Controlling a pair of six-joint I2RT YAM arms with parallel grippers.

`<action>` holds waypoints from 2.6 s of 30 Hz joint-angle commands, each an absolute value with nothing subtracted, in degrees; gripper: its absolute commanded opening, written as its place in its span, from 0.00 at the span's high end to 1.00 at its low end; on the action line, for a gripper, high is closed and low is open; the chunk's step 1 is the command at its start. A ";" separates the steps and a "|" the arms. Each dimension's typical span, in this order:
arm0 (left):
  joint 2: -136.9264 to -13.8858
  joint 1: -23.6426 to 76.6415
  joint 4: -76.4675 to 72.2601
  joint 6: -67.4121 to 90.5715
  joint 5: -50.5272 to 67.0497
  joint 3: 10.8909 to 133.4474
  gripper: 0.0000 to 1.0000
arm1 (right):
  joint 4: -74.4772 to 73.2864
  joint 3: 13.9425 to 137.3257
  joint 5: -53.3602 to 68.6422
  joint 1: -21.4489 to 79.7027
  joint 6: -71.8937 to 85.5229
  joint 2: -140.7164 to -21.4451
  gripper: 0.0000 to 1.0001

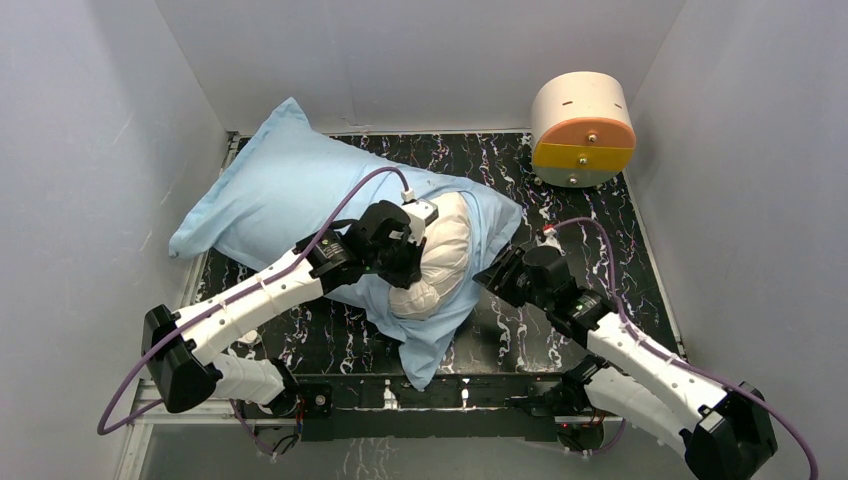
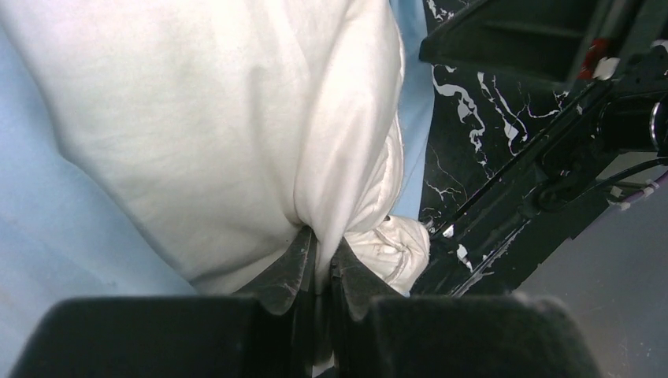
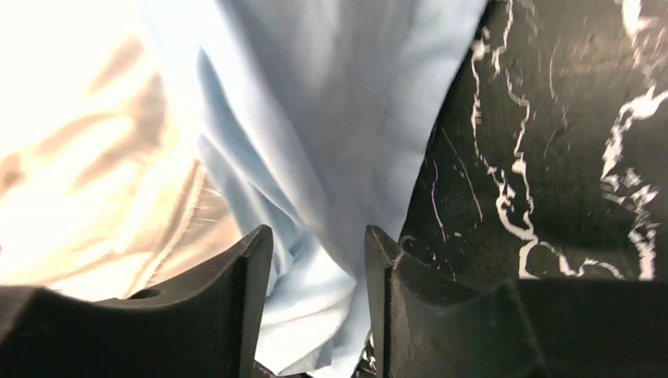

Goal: Remove the pillowcase from the pillow
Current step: Remove the pillow from the pillowcase.

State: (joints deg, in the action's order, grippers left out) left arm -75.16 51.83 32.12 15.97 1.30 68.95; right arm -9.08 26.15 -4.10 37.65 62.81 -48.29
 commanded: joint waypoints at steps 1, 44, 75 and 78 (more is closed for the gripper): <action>-72.74 50.80 31.77 17.07 -1.11 68.38 1.00 | -15.81 35.15 -9.83 37.38 53.41 -48.74 0.42; -89.24 62.05 32.98 -6.08 7.96 91.42 0.05 | 11.13 15.94 17.66 14.92 54.17 -60.70 1.00; -68.03 65.35 32.58 -1.32 -18.57 61.15 1.00 | -9.90 41.10 -7.04 9.64 50.41 -73.45 1.00; -65.44 65.22 33.05 -0.74 -20.02 58.66 1.00 | -14.26 45.97 -1.71 9.14 44.39 -74.22 1.00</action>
